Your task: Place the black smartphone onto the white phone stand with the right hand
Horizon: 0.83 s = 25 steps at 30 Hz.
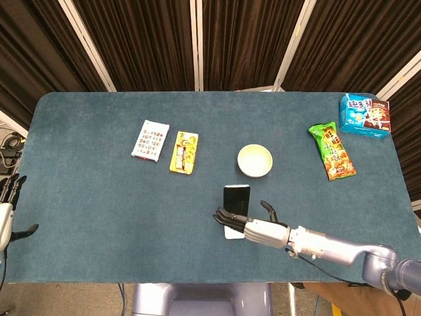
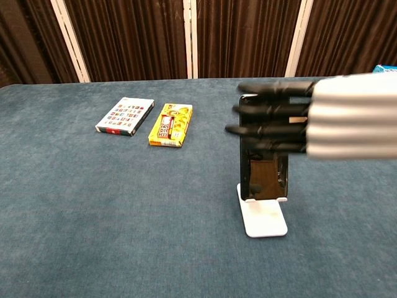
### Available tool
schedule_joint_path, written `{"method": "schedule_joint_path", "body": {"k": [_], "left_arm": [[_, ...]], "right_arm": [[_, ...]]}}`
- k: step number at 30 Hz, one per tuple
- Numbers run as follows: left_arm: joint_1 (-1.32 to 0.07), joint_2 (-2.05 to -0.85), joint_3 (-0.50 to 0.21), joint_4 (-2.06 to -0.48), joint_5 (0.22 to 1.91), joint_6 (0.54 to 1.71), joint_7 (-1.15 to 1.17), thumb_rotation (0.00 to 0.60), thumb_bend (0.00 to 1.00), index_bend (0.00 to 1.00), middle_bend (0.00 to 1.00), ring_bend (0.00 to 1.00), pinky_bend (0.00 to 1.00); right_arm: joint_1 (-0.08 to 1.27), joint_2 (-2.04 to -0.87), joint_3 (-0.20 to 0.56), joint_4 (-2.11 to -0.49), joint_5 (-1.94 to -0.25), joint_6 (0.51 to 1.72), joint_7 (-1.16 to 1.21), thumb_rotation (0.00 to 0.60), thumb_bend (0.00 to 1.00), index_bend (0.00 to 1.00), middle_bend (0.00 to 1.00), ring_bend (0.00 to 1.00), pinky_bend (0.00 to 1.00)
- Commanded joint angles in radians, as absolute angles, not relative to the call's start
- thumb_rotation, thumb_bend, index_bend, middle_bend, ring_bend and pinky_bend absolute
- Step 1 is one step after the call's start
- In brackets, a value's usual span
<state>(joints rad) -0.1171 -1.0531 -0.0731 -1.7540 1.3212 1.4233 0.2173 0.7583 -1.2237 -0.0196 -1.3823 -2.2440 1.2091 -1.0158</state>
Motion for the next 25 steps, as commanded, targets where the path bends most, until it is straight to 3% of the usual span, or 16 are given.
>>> {"method": "schedule_joint_path", "body": {"k": [1,4,10,14,25], "left_arm": [[-0.115,-1.049,-0.072,-1.758,1.328,1.428,0.211,0.6,0.0,0.0,0.0,0.0,0.0],[-0.108,-1.044,-0.07,-1.764,1.342,1.443,0.204,0.6,0.0,0.0,0.0,0.0,0.0],[-0.1,-1.039,-0.067,-1.771,1.361,1.462,0.194,0.6,0.0,0.0,0.0,0.0,0.0],[-0.094,-1.035,-0.067,-1.775,1.369,1.472,0.179,0.6,0.0,0.0,0.0,0.0,0.0],[-0.071,-1.021,-0.046,-1.784,1.437,1.51,0.136,0.6,0.0,0.0,0.0,0.0,0.0]], "right_arm": [[0.695,-1.182,-0.029,-1.312,-2.241,1.38,-0.891,0.6,0.37,0.09,0.0,0.0,0.06],[0.616,-1.176,-0.02,-1.266,-2.12,1.505,-0.703,0.6,0.27,0.07,0.0,0.0,0.09],[0.52,-1.193,0.008,-1.223,-1.93,1.589,-0.448,0.6,0.02,0.03,0.0,0.0,0.07],[0.445,-1.199,0.028,-1.253,-1.798,1.603,-0.366,0.6,0.0,0.0,0.0,0.0,0.0],[0.241,-1.174,0.024,-1.547,-1.494,1.575,-0.201,0.6,0.0,0.0,0.0,0.0,0.0]]}}
